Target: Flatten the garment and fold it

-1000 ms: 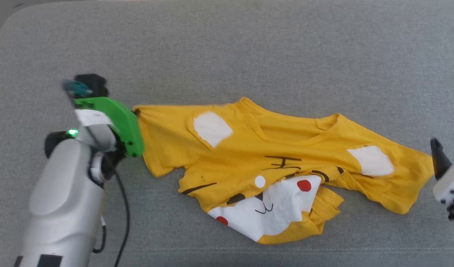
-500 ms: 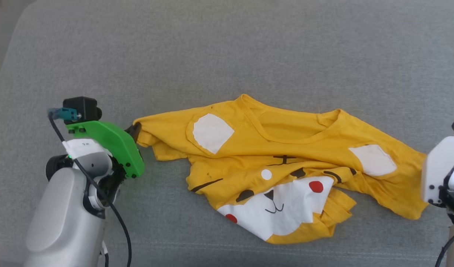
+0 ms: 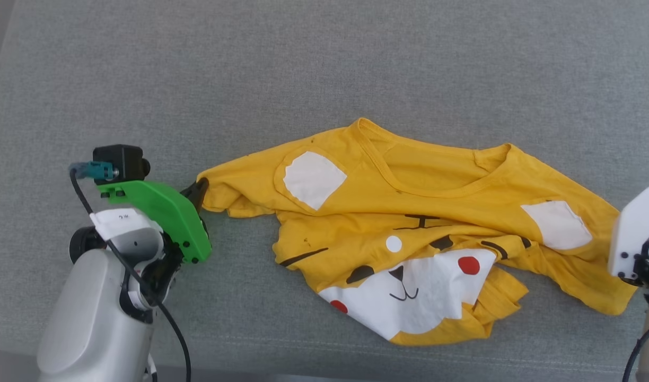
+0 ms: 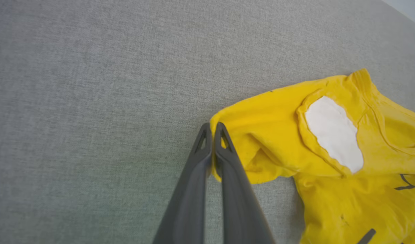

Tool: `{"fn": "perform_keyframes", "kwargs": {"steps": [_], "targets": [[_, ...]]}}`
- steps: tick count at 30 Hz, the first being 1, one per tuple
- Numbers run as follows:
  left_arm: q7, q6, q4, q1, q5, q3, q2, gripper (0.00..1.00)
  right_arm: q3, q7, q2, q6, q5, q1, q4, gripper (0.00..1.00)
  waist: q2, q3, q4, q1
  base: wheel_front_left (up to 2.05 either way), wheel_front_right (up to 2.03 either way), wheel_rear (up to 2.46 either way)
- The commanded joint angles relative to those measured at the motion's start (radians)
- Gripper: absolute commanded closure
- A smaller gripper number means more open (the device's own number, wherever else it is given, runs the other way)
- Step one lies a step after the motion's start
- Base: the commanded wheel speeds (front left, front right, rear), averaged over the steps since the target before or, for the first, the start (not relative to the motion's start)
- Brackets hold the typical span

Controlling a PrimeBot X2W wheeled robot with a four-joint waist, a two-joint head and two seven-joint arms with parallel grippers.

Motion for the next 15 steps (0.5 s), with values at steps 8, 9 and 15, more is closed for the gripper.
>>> {"fn": "perform_keyframes", "kwargs": {"steps": [8,9,15], "targets": [[-0.085,-0.007,0.008,0.015,-0.018,0.019,-0.02,1.0,0.027,-0.09,0.028,-0.001,0.149,-0.064,-0.014,1.0,0.0,-0.106,-0.023,0.0,0.0,0.0,0.0],[-0.1,-0.012,0.007,0.006,-0.03,0.029,-0.026,1.0,0.046,-0.094,0.028,-0.001,0.173,-0.079,-0.023,1.0,0.0,-0.125,-0.028,0.0,0.0,0.0,0.0],[-0.085,-0.028,0.05,-0.134,-0.074,0.077,-0.004,1.0,0.087,-0.021,0.027,-0.001,0.328,-0.224,-0.06,1.0,0.0,-0.17,-0.045,0.0,0.0,0.0,0.0]]}}
